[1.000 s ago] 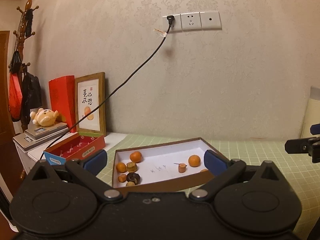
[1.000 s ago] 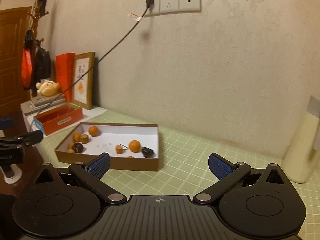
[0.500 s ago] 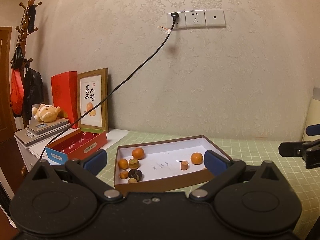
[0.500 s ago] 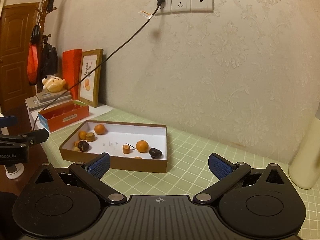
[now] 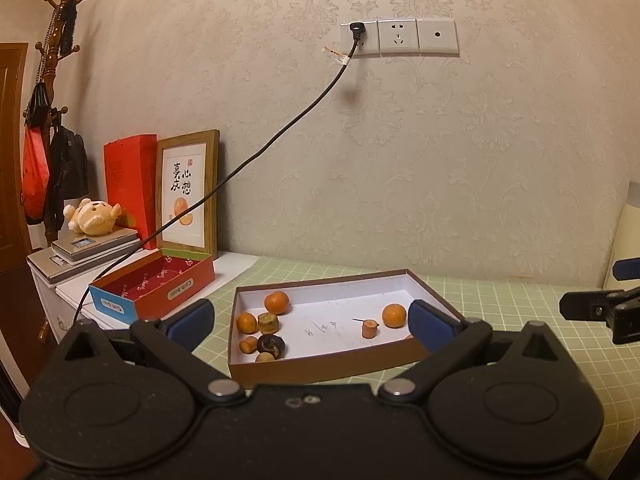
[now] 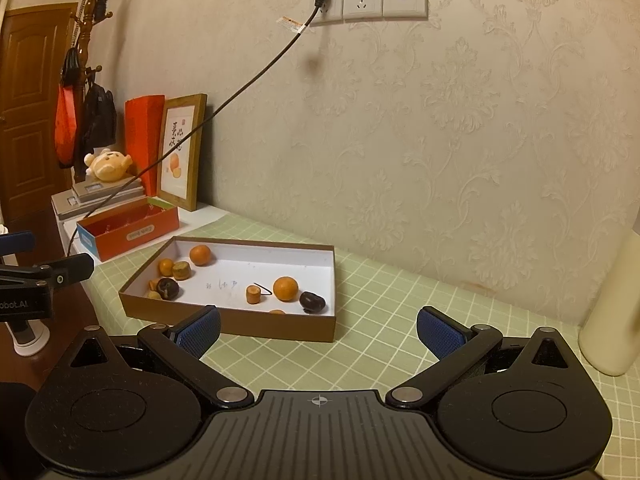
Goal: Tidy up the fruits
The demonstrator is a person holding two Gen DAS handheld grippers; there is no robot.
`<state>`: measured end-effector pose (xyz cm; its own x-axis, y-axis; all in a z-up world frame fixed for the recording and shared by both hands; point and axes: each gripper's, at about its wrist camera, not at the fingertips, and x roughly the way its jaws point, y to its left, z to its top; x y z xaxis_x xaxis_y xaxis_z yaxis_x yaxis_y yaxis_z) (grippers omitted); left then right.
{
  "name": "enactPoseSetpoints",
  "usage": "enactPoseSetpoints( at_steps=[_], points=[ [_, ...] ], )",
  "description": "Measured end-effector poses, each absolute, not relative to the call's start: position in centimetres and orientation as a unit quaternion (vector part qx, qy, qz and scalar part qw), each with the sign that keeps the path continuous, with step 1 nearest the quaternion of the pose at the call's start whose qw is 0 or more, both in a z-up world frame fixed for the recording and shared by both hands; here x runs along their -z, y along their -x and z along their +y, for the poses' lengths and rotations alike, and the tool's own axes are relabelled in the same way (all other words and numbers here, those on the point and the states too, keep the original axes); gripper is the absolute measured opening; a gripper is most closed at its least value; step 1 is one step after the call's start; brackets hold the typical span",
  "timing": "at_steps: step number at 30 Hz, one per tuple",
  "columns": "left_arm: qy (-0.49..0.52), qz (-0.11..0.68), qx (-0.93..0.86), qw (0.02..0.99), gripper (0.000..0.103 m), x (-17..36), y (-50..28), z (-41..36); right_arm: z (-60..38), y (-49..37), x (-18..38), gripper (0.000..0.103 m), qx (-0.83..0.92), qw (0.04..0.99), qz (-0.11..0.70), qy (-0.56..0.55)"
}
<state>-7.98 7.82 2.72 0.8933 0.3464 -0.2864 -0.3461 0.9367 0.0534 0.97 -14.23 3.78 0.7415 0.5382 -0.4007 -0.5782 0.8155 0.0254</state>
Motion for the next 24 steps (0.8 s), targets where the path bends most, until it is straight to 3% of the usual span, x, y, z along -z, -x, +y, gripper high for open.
enactPoseSetpoints(
  at_steps=[24],
  points=[
    [0.003, 0.146, -0.182, 0.972, 0.097, -2.75, 8.09, 7.76, -14.23, -0.99, -3.77, 0.103, -0.301, 0.931, 0.2, 0.054]
  ],
)
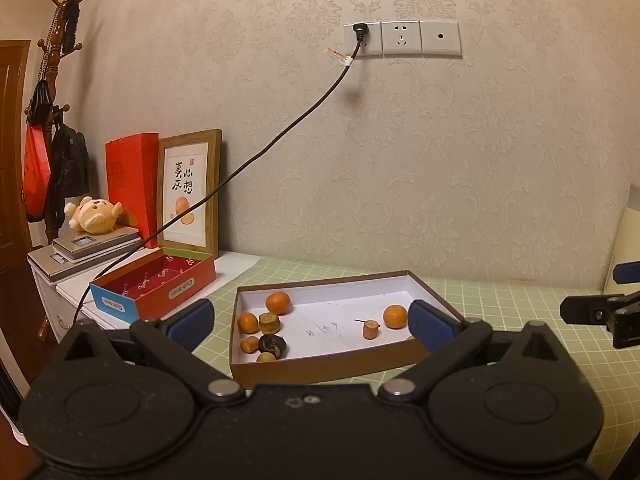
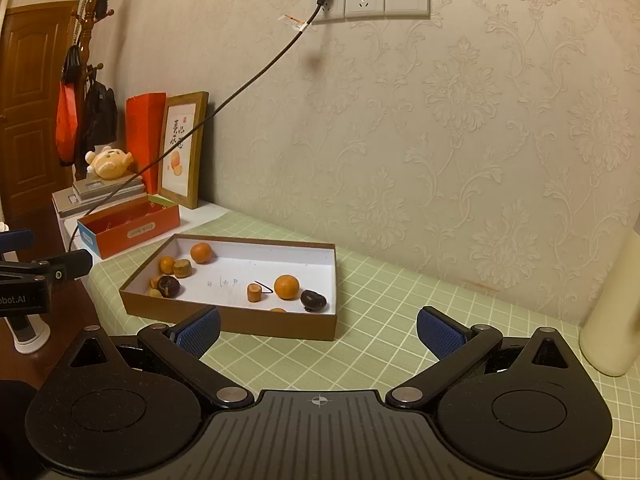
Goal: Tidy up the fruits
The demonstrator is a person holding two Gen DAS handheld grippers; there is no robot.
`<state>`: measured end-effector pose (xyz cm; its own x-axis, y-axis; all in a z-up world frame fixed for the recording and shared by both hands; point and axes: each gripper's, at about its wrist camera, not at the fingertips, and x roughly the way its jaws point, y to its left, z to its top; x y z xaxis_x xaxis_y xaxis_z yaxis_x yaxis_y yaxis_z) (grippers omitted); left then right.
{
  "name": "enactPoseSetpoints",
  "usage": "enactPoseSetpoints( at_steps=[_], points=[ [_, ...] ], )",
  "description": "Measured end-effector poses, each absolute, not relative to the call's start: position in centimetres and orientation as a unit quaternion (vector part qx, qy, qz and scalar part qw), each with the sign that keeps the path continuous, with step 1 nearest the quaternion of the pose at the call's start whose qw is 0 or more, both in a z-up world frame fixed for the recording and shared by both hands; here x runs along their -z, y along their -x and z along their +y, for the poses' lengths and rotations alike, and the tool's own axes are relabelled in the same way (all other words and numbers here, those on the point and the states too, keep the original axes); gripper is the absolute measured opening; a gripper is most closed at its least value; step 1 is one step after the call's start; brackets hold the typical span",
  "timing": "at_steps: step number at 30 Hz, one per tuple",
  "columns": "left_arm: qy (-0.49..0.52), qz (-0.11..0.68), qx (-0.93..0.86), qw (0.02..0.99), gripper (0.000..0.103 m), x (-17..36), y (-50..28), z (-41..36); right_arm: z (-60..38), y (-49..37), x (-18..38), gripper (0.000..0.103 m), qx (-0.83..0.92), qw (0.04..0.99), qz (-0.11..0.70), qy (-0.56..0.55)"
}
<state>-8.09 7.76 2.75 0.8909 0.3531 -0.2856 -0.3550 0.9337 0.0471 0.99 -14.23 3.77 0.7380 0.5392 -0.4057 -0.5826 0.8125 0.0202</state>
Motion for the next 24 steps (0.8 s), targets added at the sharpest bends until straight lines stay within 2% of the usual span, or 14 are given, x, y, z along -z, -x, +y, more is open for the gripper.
enactPoseSetpoints(
  at_steps=[24],
  points=[
    [0.008, 0.149, -0.18, 0.972, 0.097, -2.91, 7.77, 7.96, -14.01, -0.96, -3.75, 0.103, -0.3, 0.931, 0.202, 0.054]
  ],
)
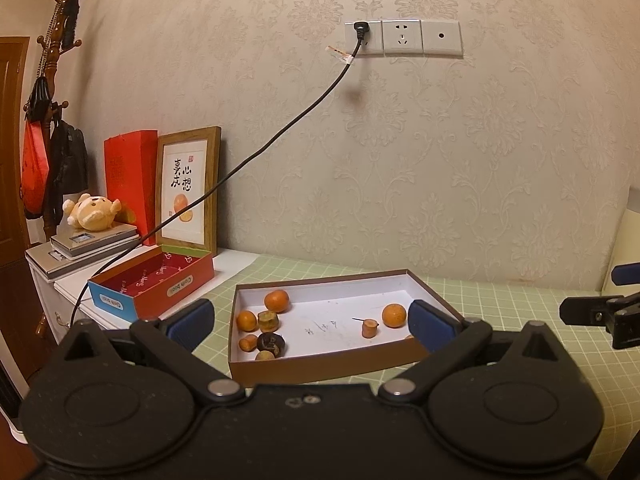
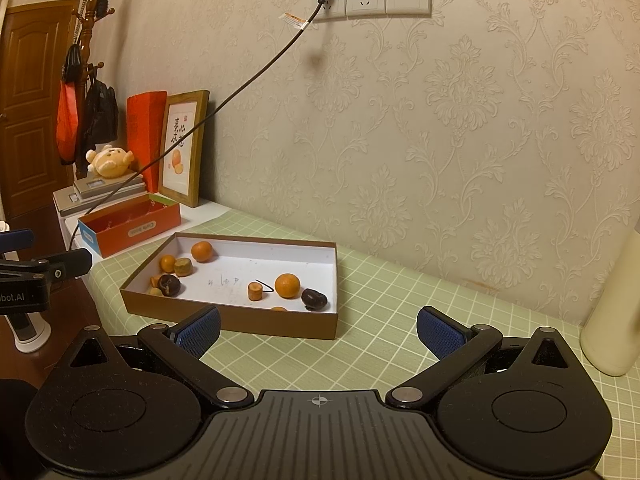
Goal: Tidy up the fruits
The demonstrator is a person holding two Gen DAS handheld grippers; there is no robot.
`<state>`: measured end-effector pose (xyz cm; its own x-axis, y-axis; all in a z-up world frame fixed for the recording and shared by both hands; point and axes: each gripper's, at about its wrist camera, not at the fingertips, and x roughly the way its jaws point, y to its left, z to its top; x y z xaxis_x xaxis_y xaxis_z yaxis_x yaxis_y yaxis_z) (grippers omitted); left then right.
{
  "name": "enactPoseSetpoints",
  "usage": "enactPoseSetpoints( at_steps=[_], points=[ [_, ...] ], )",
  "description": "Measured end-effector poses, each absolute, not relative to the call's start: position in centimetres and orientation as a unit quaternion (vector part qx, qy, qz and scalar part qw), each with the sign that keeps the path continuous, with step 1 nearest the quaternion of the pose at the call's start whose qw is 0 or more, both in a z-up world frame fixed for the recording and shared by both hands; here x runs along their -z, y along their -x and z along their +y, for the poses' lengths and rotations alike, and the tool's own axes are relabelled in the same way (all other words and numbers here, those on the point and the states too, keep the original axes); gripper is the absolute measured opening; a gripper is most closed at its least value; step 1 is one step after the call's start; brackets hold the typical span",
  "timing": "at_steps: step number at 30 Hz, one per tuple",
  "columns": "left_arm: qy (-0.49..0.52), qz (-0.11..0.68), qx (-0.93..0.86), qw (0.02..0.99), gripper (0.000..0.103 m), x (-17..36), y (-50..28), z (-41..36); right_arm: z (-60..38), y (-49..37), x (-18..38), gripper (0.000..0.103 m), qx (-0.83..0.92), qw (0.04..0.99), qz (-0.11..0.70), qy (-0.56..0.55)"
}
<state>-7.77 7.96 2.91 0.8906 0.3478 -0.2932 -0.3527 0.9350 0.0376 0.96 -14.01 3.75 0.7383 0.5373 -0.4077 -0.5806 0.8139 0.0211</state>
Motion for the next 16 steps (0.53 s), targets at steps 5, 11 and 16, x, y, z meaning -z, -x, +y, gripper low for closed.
enactPoseSetpoints(
  at_steps=[5, 11, 16],
  points=[
    [0.012, 0.149, -0.183, 0.972, 0.097, -2.79, 7.85, 8.13, -14.02, -0.92, -3.75, 0.103, -0.3, 0.931, 0.202, 0.053],
    [0.032, 0.15, -0.187, 0.97, 0.097, -2.75, 7.92, 8.82, -14.0, -0.96, -3.7, 0.103, -0.301, 0.931, 0.201, 0.054],
    [0.031, 0.148, -0.187, 0.971, 0.097, -2.78, 8.1, 8.83, -13.99, -0.91, -3.66, 0.103, -0.301, 0.931, 0.201, 0.053]
  ],
)
